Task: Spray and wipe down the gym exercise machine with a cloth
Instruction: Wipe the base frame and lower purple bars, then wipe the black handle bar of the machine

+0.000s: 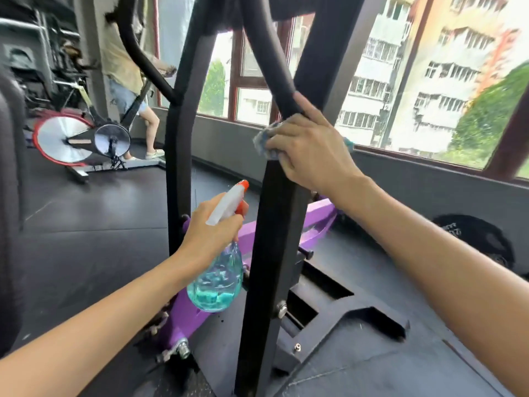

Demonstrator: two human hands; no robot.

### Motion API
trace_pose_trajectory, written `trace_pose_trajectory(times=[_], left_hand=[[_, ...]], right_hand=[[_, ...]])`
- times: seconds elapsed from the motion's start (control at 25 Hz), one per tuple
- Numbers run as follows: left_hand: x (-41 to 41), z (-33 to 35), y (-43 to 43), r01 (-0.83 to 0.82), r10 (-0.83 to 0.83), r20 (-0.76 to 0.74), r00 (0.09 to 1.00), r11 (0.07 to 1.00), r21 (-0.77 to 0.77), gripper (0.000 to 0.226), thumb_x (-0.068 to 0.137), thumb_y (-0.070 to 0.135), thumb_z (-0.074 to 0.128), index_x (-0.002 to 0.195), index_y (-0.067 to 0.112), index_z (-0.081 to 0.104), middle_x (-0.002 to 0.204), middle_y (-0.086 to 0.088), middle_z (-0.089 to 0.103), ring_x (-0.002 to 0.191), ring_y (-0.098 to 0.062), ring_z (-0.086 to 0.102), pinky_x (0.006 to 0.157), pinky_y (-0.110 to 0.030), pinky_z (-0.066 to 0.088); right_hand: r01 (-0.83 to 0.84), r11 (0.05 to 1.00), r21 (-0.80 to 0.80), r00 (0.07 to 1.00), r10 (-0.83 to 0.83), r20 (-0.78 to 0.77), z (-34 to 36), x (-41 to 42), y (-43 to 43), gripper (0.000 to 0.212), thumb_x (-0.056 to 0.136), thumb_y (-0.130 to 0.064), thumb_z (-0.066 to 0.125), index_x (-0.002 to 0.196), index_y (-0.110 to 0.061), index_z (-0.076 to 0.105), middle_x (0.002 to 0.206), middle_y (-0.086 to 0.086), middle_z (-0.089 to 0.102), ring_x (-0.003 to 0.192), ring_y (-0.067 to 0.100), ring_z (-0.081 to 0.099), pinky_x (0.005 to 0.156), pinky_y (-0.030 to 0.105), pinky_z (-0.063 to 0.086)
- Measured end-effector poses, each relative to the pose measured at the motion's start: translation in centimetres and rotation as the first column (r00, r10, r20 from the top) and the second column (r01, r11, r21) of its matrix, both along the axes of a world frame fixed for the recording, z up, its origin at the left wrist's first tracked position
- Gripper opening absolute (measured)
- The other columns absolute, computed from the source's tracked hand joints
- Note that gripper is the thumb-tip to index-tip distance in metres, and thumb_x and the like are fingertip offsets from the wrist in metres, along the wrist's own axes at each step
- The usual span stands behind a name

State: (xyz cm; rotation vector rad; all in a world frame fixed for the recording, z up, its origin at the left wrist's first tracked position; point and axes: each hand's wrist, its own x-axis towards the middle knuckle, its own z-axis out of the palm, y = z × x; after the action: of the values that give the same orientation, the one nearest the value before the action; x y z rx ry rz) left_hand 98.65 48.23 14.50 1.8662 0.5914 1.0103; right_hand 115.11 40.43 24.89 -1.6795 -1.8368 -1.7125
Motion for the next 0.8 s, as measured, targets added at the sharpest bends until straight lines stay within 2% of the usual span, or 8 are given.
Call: trace_pose_trajectory(times=[0.12, 0.24, 0.32, 0.4, 0.48, 0.6, 0.68, 0.8], left_hand=[[-0.2, 2.8, -0.7, -0.006, 0.006, -0.028, 1.0, 1.0, -0.002, 0.015, 0.069, 0.015, 0.051, 0.072, 0.02, 0.065, 0.06, -0.006, 0.062, 0.053, -0.019, 0.052, 0.061, -0.034, 0.045], [-0.8, 5.0, -1.2, 0.013, -0.01, -0.066, 0.998, 0.999, 0.034, 0.015, 0.073, 0.016, 0.051, 0.077, 0.013, 0.065, 0.048, 0.001, 0.054, 0.051, -0.018, 0.05, 0.059, -0.028, 0.04], [-1.1, 5.7, -1.2, 0.02, -0.016, -0.073, 0.997, 0.999, 0.043, 0.014, 0.079, 0.007, 0.051, 0.081, 0.01, 0.065, 0.048, 0.002, 0.053, 0.046, -0.013, 0.047, 0.055, -0.025, 0.039], [-1.6, 6.1, -1.2, 0.026, -0.025, -0.069, 0.997, 1.0, 0.016, 0.015, 0.079, 0.007, 0.051, 0.077, 0.014, 0.065, 0.061, -0.006, 0.063, 0.046, -0.012, 0.047, 0.055, -0.025, 0.04], [-1.8, 6.6, -1.3, 0.051, -0.051, -0.085, 0.995, 0.999, 0.001, 0.014, 0.076, 0.013, 0.051, 0.073, 0.019, 0.064, 0.072, -0.011, 0.068, 0.047, -0.012, 0.049, 0.054, -0.023, 0.043], [-2.0, 7.9, -1.6, 0.101, -0.098, -0.109, 0.989, 0.995, 0.024, 0.019, 0.075, 0.012, 0.05, 0.078, 0.022, 0.066, 0.055, -0.004, 0.06, 0.047, -0.009, 0.052, 0.057, -0.023, 0.041], [-1.8, 8.9, -2.0, 0.119, -0.113, -0.116, 0.987, 0.992, 0.047, 0.019, 0.077, 0.012, 0.05, 0.085, 0.017, 0.066, 0.06, -0.003, 0.062, 0.047, -0.008, 0.052, 0.062, -0.024, 0.043], [-1.3, 10.3, -3.2, 0.126, -0.107, -0.135, 0.985, 0.982, 0.139, 0.016, 0.08, 0.005, 0.051, 0.084, 0.012, 0.064, 0.063, -0.002, 0.06, 0.045, -0.007, 0.051, 0.052, -0.013, 0.042]], right_hand=[[-0.014, 0.986, -0.167, 0.998, 0.004, -0.057, -5.1, -1.1, -0.8, 0.034, 0.073, -0.018, 0.049, 0.093, -0.007, 0.073, 0.104, 0.01, 0.07, 0.105, 0.03, 0.062, 0.116, 0.035, 0.016], [-0.024, 0.873, -0.487, 0.988, 0.096, 0.124, -9.8, -0.7, -1.5, 0.023, 0.083, -0.015, 0.052, 0.091, -0.006, 0.072, 0.101, 0.01, 0.069, 0.104, 0.031, 0.063, 0.113, 0.037, 0.02], [-0.056, 0.913, -0.405, 0.985, 0.117, 0.129, -5.7, 0.8, -0.9, 0.026, 0.086, -0.009, 0.048, 0.098, -0.009, 0.071, 0.108, 0.009, 0.068, 0.108, 0.028, 0.062, 0.113, 0.037, 0.023], [-0.113, 0.978, -0.174, 0.994, 0.112, -0.014, -1.4, 1.3, -0.4, 0.028, 0.082, -0.004, 0.056, 0.106, -0.011, 0.069, 0.117, 0.006, 0.066, 0.114, 0.025, 0.059, 0.114, 0.036, 0.027], [-0.141, 0.984, -0.105, 0.981, 0.125, -0.148, -2.2, 1.2, -0.6, 0.034, 0.077, -0.001, 0.058, 0.107, -0.01, 0.069, 0.119, 0.006, 0.065, 0.118, 0.024, 0.056, 0.113, 0.036, 0.027], [-0.242, 0.847, -0.474, 0.968, 0.242, -0.062, -6.8, 0.6, -2.1, 0.026, 0.085, -0.006, 0.05, 0.101, -0.011, 0.07, 0.117, 0.005, 0.065, 0.118, 0.025, 0.055, 0.111, 0.035, 0.03], [-0.237, 0.796, -0.557, 0.961, 0.277, -0.012, -4.5, 1.9, -2.9, 0.023, 0.094, -0.01, 0.047, 0.105, -0.013, 0.068, 0.119, 0.004, 0.063, 0.119, 0.024, 0.054, 0.109, 0.035, 0.033], [-0.294, 0.938, -0.184, 0.946, 0.258, -0.196, 1.1, 3.5, -4.2, 0.023, 0.099, -0.008, 0.046, 0.109, -0.01, 0.067, 0.128, 0.005, 0.059, 0.125, 0.021, 0.048, 0.11, 0.038, 0.032]])
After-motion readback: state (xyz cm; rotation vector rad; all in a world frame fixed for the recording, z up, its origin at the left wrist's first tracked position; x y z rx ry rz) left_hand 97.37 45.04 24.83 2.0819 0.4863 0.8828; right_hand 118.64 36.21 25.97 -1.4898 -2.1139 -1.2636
